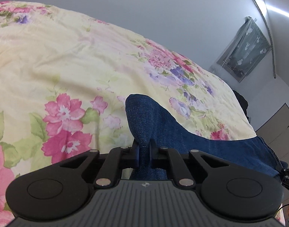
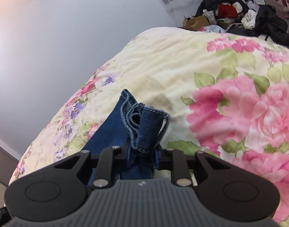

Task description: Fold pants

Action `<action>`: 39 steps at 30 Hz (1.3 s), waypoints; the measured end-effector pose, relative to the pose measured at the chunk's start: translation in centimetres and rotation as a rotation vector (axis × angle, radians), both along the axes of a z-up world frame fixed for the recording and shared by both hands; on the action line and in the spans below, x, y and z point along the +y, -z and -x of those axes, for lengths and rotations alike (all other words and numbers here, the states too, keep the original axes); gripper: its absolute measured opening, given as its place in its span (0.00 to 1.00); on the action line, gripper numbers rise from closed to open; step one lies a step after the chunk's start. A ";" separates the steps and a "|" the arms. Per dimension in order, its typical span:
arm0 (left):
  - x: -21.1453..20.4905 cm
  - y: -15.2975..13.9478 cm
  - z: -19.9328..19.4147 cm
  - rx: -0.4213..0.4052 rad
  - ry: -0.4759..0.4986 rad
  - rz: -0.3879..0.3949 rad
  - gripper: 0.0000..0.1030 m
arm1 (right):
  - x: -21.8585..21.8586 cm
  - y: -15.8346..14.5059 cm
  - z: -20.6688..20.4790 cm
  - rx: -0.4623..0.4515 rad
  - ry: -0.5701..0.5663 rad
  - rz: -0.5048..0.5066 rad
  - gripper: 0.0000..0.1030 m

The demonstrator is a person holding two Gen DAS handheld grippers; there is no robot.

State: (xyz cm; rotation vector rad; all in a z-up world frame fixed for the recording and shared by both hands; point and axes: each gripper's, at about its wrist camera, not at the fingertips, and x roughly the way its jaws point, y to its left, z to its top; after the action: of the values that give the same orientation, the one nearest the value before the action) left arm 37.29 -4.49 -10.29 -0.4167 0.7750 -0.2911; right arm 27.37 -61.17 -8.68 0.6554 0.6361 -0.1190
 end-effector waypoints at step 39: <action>20.1 2.3 7.5 0.261 -0.168 -0.324 0.54 | 19.4 6.0 5.0 0.280 -0.203 -0.085 0.37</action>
State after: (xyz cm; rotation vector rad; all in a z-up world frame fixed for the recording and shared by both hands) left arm 29.83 15.61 -12.58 -0.2123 1.0169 0.0494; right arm 22.33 -41.76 -14.64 0.6576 0.9775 0.0060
